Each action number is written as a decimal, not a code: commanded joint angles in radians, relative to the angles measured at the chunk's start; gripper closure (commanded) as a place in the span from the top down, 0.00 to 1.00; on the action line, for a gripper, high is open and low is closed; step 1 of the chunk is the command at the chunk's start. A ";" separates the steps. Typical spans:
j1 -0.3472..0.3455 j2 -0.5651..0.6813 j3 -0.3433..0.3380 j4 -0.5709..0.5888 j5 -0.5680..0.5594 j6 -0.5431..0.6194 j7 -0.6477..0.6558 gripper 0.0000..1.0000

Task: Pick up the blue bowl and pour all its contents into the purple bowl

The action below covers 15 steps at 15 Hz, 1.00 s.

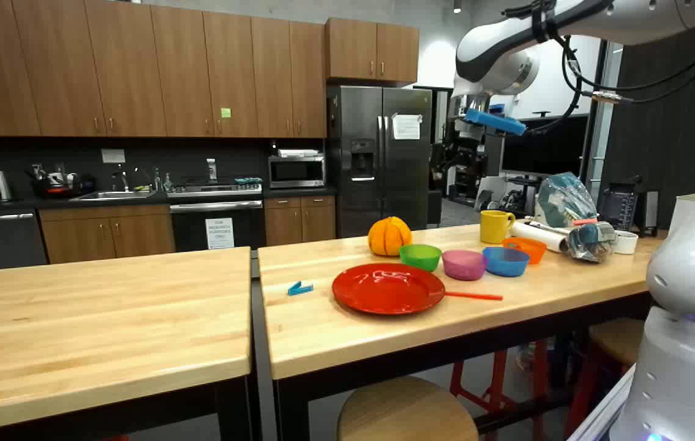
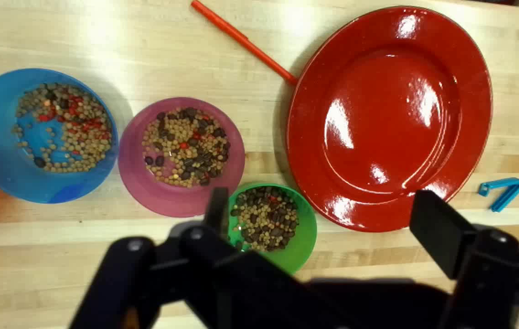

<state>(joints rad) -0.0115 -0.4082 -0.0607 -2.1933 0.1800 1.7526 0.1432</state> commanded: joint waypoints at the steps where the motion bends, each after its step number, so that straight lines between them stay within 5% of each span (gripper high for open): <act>1: -0.015 0.001 0.012 0.002 0.005 -0.002 -0.005 1.00; 8: -0.015 0.001 0.012 0.002 0.005 -0.002 -0.005 1.00; 15: -0.090 0.010 -0.030 -0.038 0.011 0.005 0.042 1.00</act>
<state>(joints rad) -0.0683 -0.3964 -0.0729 -2.2069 0.1800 1.7553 0.1602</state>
